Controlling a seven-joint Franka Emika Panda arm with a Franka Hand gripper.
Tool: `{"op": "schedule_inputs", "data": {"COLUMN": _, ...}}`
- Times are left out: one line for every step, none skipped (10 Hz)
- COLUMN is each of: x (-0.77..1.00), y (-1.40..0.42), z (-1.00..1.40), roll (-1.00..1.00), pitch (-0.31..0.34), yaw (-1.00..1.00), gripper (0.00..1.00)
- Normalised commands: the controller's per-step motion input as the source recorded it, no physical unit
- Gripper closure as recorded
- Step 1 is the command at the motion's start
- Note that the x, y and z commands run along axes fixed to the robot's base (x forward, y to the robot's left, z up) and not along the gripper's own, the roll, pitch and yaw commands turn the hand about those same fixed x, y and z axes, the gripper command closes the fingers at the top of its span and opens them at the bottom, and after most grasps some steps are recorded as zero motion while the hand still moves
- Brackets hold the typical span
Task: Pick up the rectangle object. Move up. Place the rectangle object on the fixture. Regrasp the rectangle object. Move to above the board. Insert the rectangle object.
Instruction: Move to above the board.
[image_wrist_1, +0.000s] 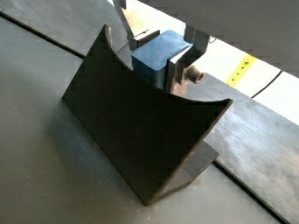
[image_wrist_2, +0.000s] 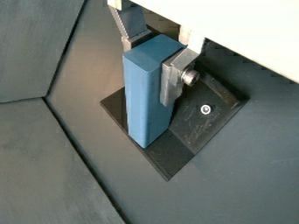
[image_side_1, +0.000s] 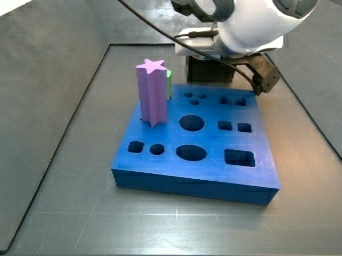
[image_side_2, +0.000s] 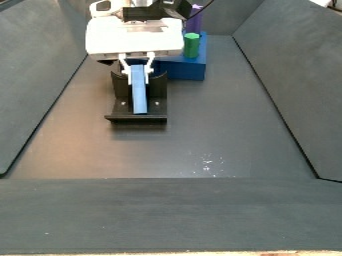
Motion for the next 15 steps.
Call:
{"op": "schedule_inputs", "data": {"x": 0.21, "y": 0.14, "z": 1.0, "roll": -0.06, "pitch": 0.163, "yaw": -0.11, "gripper": 1.0}}
{"op": "schedule_inputs", "data": {"x": 0.21, "y": 0.14, "z": 1.0, "roll": -0.07, "pitch": 0.192, "yaw": -0.08, "gripper": 1.0}}
{"op": "schedule_inputs", "data": {"x": 0.19, "y": 0.13, "z": 1.0, "roll": -0.08, "pitch": 0.226, "yaw": -0.02, "gripper": 1.0}}
{"op": "schedule_inputs", "data": {"x": 0.19, "y": 0.13, "z": 1.0, "roll": -0.07, "pitch": 0.248, "yaw": 0.02, "gripper": 1.0}}
{"op": "schedule_inputs", "data": {"x": 0.18, "y": 0.12, "z": 1.0, "roll": -0.07, "pitch": 0.278, "yaw": 0.06, "gripper": 1.0}}
{"op": "schedule_inputs", "data": {"x": 0.18, "y": 0.12, "z": 1.0, "roll": -0.07, "pitch": 0.28, "yaw": 0.09, "gripper": 1.0}}
{"op": "schedule_inputs", "data": {"x": 0.18, "y": 0.11, "z": 1.0, "roll": -0.06, "pitch": 0.279, "yaw": 0.12, "gripper": 1.0}}
{"op": "schedule_inputs", "data": {"x": 0.18, "y": 0.11, "z": 1.0, "roll": -0.05, "pitch": 0.251, "yaw": 0.15, "gripper": 1.0}}
{"op": "schedule_inputs", "data": {"x": 0.18, "y": 0.1, "z": 1.0, "roll": -0.05, "pitch": 0.228, "yaw": 0.16, "gripper": 1.0}}
{"op": "schedule_inputs", "data": {"x": 0.17, "y": 0.1, "z": 1.0, "roll": -0.06, "pitch": 0.211, "yaw": 0.17, "gripper": 1.0}}
{"op": "schedule_inputs", "data": {"x": 0.17, "y": 0.09, "z": 1.0, "roll": -0.06, "pitch": 0.158, "yaw": 0.17, "gripper": 1.0}}
{"op": "schedule_inputs", "data": {"x": 0.16, "y": 0.09, "z": 1.0, "roll": -0.06, "pitch": 0.137, "yaw": 0.17, "gripper": 1.0}}
{"op": "schedule_inputs", "data": {"x": 0.16, "y": 0.08, "z": 1.0, "roll": -0.07, "pitch": 0.108, "yaw": 0.15, "gripper": 1.0}}
{"op": "schedule_inputs", "data": {"x": 0.16, "y": 0.08, "z": 1.0, "roll": -0.07, "pitch": 0.093, "yaw": 0.14, "gripper": 1.0}}
{"op": "schedule_inputs", "data": {"x": 0.15, "y": 0.07, "z": 1.0, "roll": -0.07, "pitch": 0.086, "yaw": 0.12, "gripper": 1.0}}
